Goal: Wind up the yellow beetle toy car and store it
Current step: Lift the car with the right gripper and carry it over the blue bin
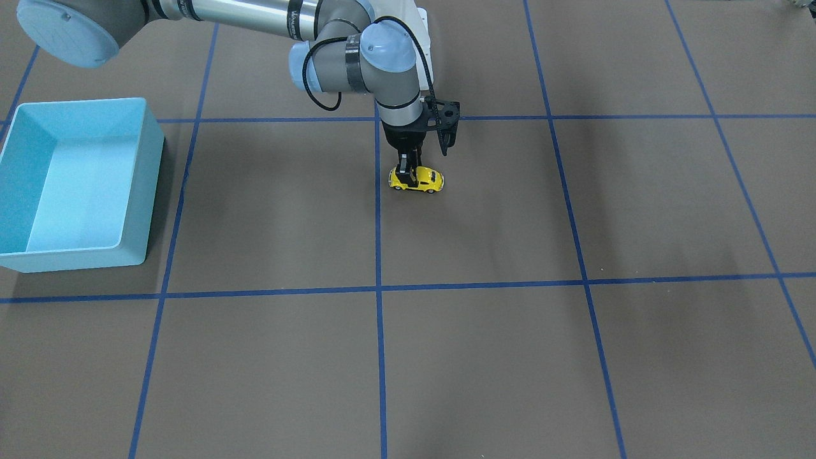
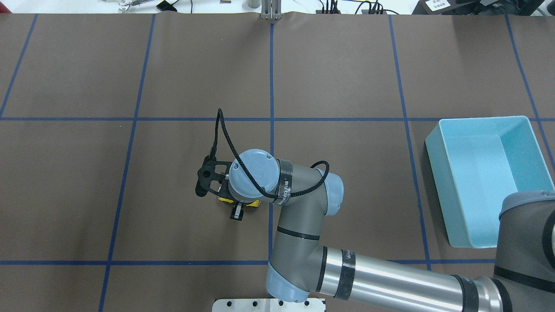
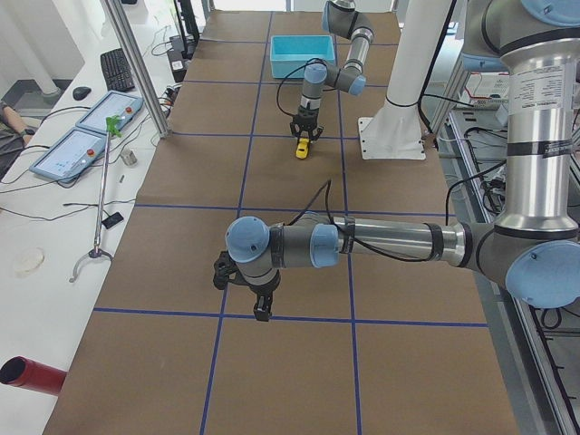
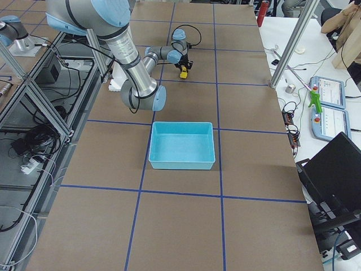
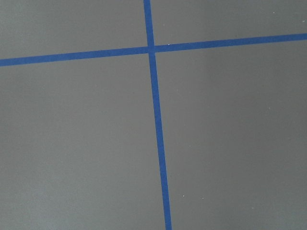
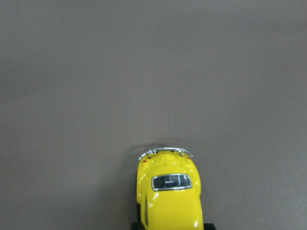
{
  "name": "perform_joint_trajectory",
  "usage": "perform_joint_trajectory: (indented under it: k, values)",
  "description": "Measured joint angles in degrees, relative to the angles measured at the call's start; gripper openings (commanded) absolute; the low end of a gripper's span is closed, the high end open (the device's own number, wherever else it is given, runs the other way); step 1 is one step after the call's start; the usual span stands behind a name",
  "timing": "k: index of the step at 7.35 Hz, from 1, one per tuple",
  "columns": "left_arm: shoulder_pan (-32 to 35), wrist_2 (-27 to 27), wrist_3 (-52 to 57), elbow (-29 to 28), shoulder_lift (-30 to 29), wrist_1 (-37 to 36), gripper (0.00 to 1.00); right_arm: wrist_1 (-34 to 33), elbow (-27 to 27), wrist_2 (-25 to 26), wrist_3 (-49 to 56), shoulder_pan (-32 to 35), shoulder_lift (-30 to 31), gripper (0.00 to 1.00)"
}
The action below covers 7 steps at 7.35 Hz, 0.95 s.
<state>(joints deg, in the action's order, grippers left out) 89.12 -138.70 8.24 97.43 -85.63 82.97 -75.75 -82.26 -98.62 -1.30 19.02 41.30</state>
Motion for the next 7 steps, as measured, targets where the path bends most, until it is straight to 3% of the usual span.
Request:
perform_joint_trajectory:
  k: [2,3,5,7]
  values:
    - [0.0,0.0,0.08,-0.01,-0.05,0.0,1.0,-1.98,-3.33,-2.54,-0.06,0.94,0.37,0.0]
    - [0.0,0.01,0.08,-0.02,-0.08,0.0,1.0,-5.29,-7.47,-4.81,0.18,2.53,1.71,0.0]
    - [0.0,0.01,0.0,0.11,-0.16,0.0,1.0,-9.74,-16.73,-7.66,1.46,6.23,8.38,0.0]
    - [0.0,0.28,-0.12,0.3,-0.3,-0.06,1.0,-10.54,-21.42,-13.75,5.85,13.94,15.53,0.0]
